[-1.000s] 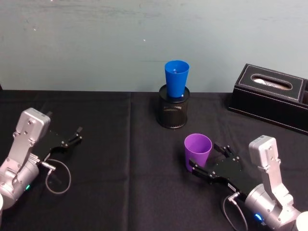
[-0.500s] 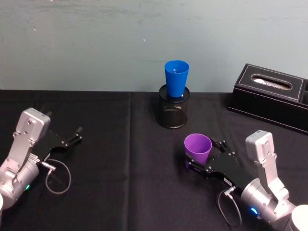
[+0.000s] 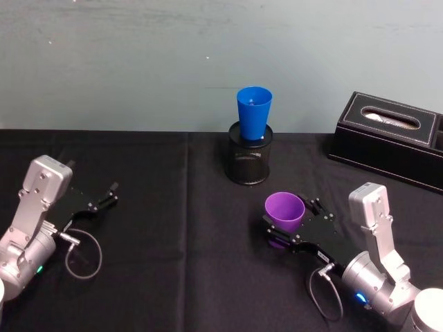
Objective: Pick up one cup with a gripper and tap it against the other cup.
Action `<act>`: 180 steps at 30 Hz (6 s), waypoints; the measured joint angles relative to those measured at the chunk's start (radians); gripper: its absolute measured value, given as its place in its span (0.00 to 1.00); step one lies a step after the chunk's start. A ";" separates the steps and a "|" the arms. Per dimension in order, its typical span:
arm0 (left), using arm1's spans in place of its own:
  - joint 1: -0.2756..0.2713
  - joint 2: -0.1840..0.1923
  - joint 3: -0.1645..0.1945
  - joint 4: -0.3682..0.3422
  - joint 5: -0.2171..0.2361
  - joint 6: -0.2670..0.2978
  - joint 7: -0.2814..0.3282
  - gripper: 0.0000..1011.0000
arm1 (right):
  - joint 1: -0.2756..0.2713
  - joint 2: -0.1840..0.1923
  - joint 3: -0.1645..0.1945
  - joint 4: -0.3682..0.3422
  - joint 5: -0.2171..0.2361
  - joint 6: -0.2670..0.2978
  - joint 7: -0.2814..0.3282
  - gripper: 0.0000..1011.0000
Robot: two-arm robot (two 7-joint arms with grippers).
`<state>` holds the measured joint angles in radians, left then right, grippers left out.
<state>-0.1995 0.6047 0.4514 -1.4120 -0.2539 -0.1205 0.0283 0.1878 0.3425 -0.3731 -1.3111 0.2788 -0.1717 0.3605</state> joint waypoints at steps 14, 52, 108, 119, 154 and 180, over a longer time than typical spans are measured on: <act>0.000 0.000 0.000 0.000 0.000 0.000 0.000 1.00 | 0.005 -0.025 0.022 0.023 -0.020 0.014 0.025 0.99; 0.000 0.000 0.000 0.000 0.000 0.000 0.000 1.00 | 0.004 -0.024 0.021 0.021 -0.020 0.014 0.022 0.72; 0.000 0.000 0.000 0.000 0.000 0.000 0.000 1.00 | 0.084 -0.068 0.083 -0.011 -0.025 0.004 0.035 0.72; 0.000 0.000 0.000 0.000 0.000 0.000 0.000 1.00 | 0.153 -0.087 0.073 0.045 -0.025 0.002 0.040 0.72; 0.000 0.000 0.000 0.000 0.000 0.000 0.000 1.00 | 0.365 -0.154 0.046 0.302 -0.056 -0.060 0.074 0.72; 0.000 0.000 0.000 0.000 0.000 0.000 0.000 1.00 | 0.427 -0.179 0.041 0.391 -0.065 -0.095 0.094 0.72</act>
<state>-0.1996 0.6047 0.4514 -1.4120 -0.2539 -0.1205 0.0283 0.6151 0.1637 -0.3321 -0.9200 0.2142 -0.2667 0.4547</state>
